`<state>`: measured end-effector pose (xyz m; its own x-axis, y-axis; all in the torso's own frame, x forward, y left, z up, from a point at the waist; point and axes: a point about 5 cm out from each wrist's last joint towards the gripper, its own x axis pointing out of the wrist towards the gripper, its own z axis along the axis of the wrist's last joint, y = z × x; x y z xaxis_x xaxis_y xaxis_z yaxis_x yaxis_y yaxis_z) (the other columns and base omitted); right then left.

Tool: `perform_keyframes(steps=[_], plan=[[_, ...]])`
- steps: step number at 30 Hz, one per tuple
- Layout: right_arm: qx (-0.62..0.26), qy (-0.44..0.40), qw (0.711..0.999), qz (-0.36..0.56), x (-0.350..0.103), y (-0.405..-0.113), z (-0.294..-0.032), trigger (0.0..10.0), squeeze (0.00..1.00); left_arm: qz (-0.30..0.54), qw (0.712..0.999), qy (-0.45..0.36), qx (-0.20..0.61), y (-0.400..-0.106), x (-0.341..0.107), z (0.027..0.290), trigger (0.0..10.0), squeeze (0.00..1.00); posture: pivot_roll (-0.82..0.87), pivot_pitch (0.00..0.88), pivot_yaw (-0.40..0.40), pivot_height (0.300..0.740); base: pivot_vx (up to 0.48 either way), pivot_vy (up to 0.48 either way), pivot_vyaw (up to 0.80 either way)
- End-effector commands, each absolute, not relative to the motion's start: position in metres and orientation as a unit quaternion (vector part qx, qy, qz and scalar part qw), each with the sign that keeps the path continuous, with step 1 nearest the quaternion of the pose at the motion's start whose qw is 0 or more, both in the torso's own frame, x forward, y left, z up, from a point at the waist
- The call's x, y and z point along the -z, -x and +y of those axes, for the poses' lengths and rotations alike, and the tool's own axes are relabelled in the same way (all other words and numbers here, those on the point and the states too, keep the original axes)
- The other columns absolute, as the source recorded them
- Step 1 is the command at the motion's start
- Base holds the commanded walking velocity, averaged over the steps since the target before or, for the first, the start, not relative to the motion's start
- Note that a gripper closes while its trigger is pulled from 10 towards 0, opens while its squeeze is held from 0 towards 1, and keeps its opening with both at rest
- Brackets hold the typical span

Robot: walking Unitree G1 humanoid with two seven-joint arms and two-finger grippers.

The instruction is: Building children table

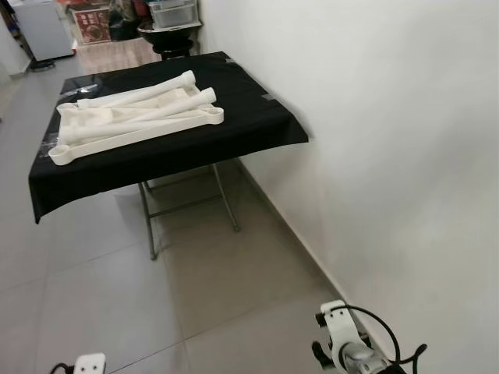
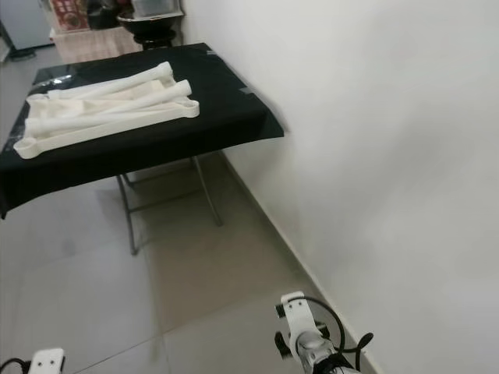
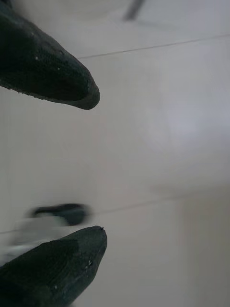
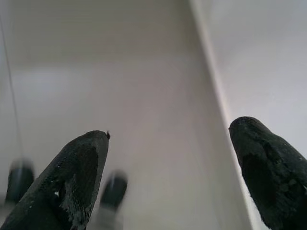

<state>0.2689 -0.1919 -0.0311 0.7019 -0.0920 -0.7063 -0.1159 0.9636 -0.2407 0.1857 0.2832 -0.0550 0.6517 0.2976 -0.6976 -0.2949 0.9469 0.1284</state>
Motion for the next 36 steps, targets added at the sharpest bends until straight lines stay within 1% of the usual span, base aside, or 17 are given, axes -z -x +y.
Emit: perform_keyframes(steps=[1,2,3,4,6,9,10,12,13,15,16,17,19,21,28,32,36], plan=[[-0.007,0.129,0.939,0.318,0.007,-0.295,-0.186,10.0,0.0,0.307,0.934,-0.024,-0.179,-0.21,0.03,0.299,10.0,0.0,-0.06,0.0,0.014,0.74,0.0,0.0,0.0],[-0.02,0.115,0.956,0.269,-0.014,-0.315,-0.179,10.0,0.0,0.25,0.952,-0.037,-0.171,-0.227,0.013,0.301,10.0,0.0,-0.06,0.0,0.013,0.74,0.0,0.0,0.0],[-0.02,0.115,0.956,0.269,-0.014,-0.315,-0.179,10.0,0.0,0.25,0.952,-0.037,-0.171,-0.227,0.013,0.301,10.0,0.0,-0.06,0.0,0.013,0.74,0.0,0.0,0.0],[-0.03,0.106,0.965,0.238,-0.028,-0.328,-0.175,10.0,0.0,0.215,0.962,-0.044,-0.164,-0.237,0.001,0.301,10.0,0.0,-0.06,0.0,0.013,0.74,0.0,0.0,0.0],[-0.078,0.081,0.983,0.146,-0.064,-0.35,-0.157,10.0,0.0,0.134,0.976,-0.123,-0.117,-0.254,-0.025,0.291,10.0,0.0,-0.07,0.0,0.013,0.74,0.0,0.0,0.0],[-0.092,0.069,0.987,0.113,-0.075,-0.355,-0.153,10.0,0.0,0.106,0.979,-0.149,-0.094,-0.256,-0.034,0.283,10.0,0.0,-0.07,0.0,0.015,0.74,0.0,0.0,0.0],[-0.11,0.059,0.989,0.075,-0.086,-0.357,-0.148,10.0,0.0,0.07,0.984,-0.148,-0.073,-0.257,-0.046,0.273,10.0,0.0,-0.07,0.0,0.019,0.74,0.0,0.0,0.0],[-0.143,0.038,0.989,0.022,-0.097,-0.347,-0.14,10.0,0.0,0.023,0.993,-0.095,-0.059,-0.248,-0.063,0.248,10.0,0.0,-0.08,0.0,0.022,0.74,0.0,0.0,0.0],[-0.143,0.038,0.989,0.022,-0.097,-0.347,-0.14,10.0,0.0,0.023,0.993,-0.095,-0.059,-0.248,-0.063,0.248,10.0,0.0,-0.08,0.0,0.022,0.74,0.0,0.0,0.0],[-0.178,0.043,0.983,-0.002,-0.098,-0.327,-0.13,10.0,0.0,0.013,0.998,-0.047,-0.034,-0.231,-0.063,0.213,10.0,0.0,-0.09,0.0,0.027,0.74,0.0,0.0,0.0],[-0.178,0.043,0.983,-0.002,-0.098,-0.327,-0.13,10.0,0.0,0.013,0.998,-0.047,-0.034,-0.231,-0.063,0.213,10.0,0.0,-0.09,0.0,0.027,0.74,0.0,0.0,0.0],[-0.19,0.047,0.981,-0.009,-0.098,-0.32,-0.126,10.0,0.0,0.011,0.999,-0.03,-0.028,-0.225,-0.062,0.202,10.0,0.0,-0.09,0.0,0.028,0.74,0.0,0.0,0.0],[-0.19,0.047,0.981,-0.009,-0.098,-0.32,-0.126,10.0,0.0,0.011,0.999,-0.03,-0.028,-0.225,-0.062,0.202,10.0,0.0,-0.09,0.0,0.028,0.74,0.0,0.0,0.0],[-0.249,0.081,0.965,-0.027,-0.094,-0.29,-0.114,10.0,0.0,0.02,0.998,-0.041,-0.036,-0.198,-0.059,0.182,10.0,0.0,-0.09,0.0,0.034,0.74,0.0,0.0,0.0],[-0.26,0.07,0.963,-0.002,-0.091,-0.294,-0.111,10.0,0.0,0.003,0.999,-0.039,-0.002,-0.194,-0.078,0.165,10.0,0.0,-0.09,0.0,0.04,0.74,0.0,0.0,0.0],[-0.236,0.066,0.969,0.016,-0.092,-0.296,-0.115,10.0,0.0,0.014,1.0,0.008,-0.022,-0.205,-0.081,0.17,10.0,0.0,-0.1,0.0,0.042,0.74,0.0,0.0,0.0],[-0.221,0.085,0.971,0.028,-0.092,-0.298,-0.12,10.0,0.0,0.019,0.999,0.016,-0.029,-0.205,-0.079,0.172,10.0,0.0,-0.1,0.0,0.04,0.74,0.127,0.0,0.4]])
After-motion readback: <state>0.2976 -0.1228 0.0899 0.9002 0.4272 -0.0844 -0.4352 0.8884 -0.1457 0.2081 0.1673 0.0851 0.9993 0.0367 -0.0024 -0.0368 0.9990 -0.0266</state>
